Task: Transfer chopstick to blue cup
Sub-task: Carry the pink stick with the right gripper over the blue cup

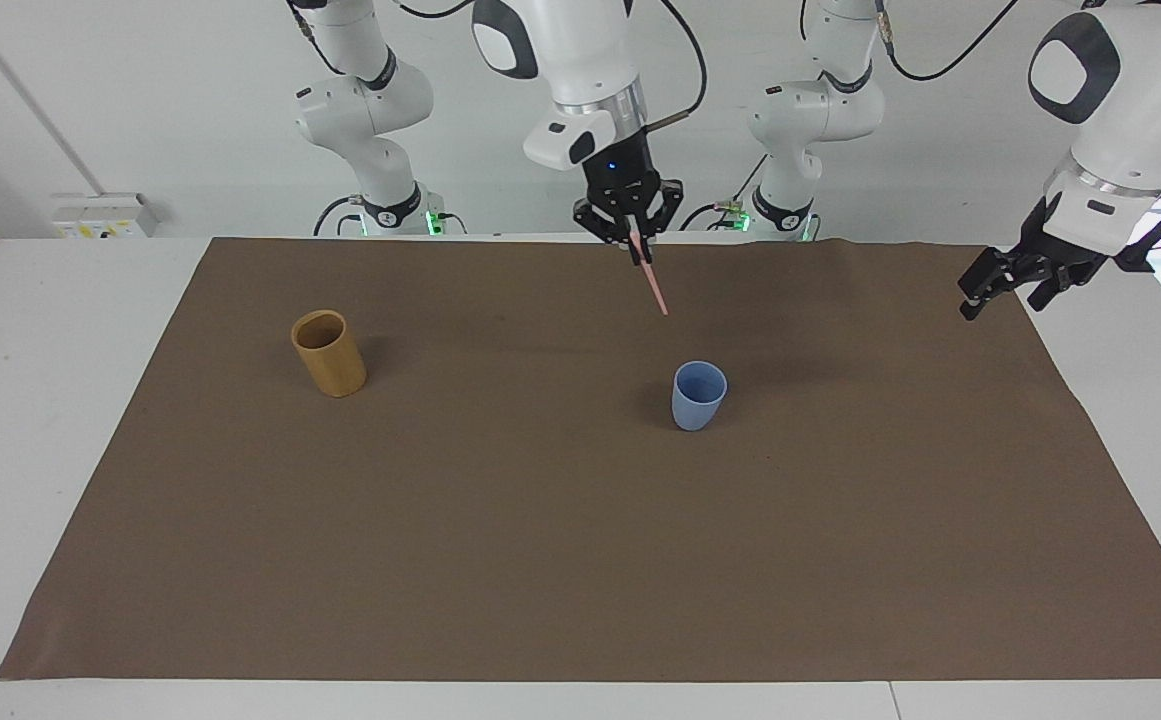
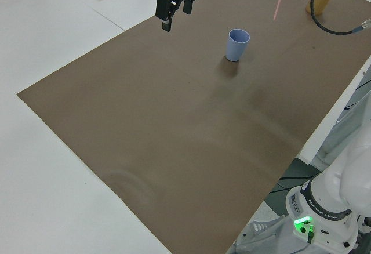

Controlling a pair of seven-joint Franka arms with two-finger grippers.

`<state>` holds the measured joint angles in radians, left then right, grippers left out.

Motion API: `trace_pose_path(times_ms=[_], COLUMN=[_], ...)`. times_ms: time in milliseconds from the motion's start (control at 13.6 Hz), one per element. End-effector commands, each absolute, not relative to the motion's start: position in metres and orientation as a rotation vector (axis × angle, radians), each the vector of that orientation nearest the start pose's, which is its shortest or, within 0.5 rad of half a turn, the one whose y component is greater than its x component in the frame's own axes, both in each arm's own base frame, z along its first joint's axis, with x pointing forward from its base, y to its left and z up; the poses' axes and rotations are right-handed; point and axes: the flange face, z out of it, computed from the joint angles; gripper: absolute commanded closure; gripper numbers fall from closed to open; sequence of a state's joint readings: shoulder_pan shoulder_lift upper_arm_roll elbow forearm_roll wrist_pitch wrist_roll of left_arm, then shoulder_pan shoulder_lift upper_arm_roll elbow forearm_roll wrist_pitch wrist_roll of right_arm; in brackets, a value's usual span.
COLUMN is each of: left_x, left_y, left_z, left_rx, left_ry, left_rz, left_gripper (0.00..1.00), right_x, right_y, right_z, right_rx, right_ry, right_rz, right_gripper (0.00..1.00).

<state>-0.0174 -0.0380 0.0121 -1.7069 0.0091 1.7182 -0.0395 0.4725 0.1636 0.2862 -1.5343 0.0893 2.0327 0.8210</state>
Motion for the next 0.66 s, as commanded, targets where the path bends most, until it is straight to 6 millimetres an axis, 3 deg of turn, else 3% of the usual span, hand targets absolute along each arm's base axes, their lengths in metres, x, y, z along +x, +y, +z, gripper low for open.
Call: trace_pose_path(times_ms=[0,295,443,590], left_x=[0.553,0.553,0.553,0.553], left_y=[-0.001,0.0,-0.001,-0.001], left_z=[0.595,0.595,0.595,0.595], left_rx=[-3.133,-3.133,-3.133,-3.133], left_ry=[-0.054,-0.054,-0.051,-0.051], left_rz=[-0.06,-0.06,-0.06,-0.06], left_gripper=[0.0,0.0,0.0,0.0], right_x=[0.471,0.489,0.501,0.5], right_y=[0.446,0.453,0.445,0.445], right_z=[0.592,0.569,0.567,0.563], right_rx=[-2.777,-2.762,-2.758,-2.768], right_ry=[0.18,0.182,0.184,0.177], right_rz=[-0.218,-0.317,-0.394,-0.399], right_gripper=[0.99,0.98,0.98,0.97])
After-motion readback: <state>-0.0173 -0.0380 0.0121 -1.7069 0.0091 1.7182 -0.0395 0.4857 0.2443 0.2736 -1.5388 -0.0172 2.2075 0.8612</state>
